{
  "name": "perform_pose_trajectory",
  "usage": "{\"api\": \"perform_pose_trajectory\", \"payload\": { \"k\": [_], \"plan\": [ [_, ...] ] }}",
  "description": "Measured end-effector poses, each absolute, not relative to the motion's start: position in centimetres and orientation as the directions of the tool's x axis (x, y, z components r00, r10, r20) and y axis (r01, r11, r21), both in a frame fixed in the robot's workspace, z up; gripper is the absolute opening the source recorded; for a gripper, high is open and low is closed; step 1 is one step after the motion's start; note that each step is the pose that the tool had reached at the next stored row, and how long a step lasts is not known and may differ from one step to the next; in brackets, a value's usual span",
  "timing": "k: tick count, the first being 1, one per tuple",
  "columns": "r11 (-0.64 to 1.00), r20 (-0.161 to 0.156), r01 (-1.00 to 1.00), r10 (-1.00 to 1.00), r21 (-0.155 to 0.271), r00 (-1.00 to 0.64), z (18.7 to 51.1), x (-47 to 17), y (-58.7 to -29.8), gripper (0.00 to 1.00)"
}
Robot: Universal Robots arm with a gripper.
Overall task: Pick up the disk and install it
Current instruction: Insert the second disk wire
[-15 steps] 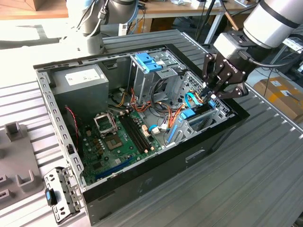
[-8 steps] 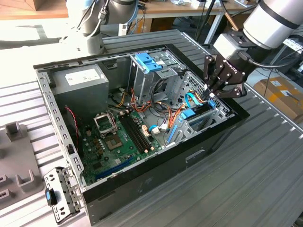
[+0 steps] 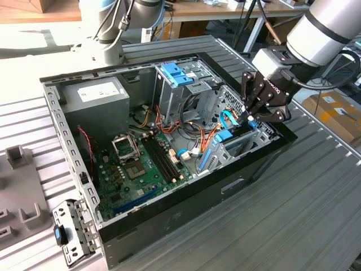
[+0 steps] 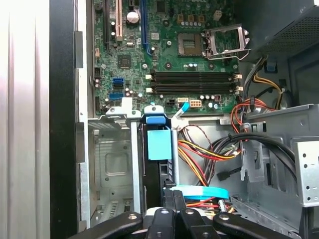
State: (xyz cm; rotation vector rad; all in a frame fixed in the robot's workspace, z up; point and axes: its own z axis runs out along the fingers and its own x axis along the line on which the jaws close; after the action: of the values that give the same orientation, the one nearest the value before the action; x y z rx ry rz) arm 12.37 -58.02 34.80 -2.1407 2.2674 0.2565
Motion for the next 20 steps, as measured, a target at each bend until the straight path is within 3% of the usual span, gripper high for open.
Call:
{"api": "perform_pose_trajectory", "payload": {
  "k": [11, 20],
  "plan": [
    [0.05, -0.125, -0.993, -0.99, 0.11, -0.064, 34.4, 12.4, -58.1, 0.11],
    [0.048, -0.141, -0.993, -0.988, 0.111, -0.064, 36.4, 12.9, -58.1, 0.11]
  ]
}}
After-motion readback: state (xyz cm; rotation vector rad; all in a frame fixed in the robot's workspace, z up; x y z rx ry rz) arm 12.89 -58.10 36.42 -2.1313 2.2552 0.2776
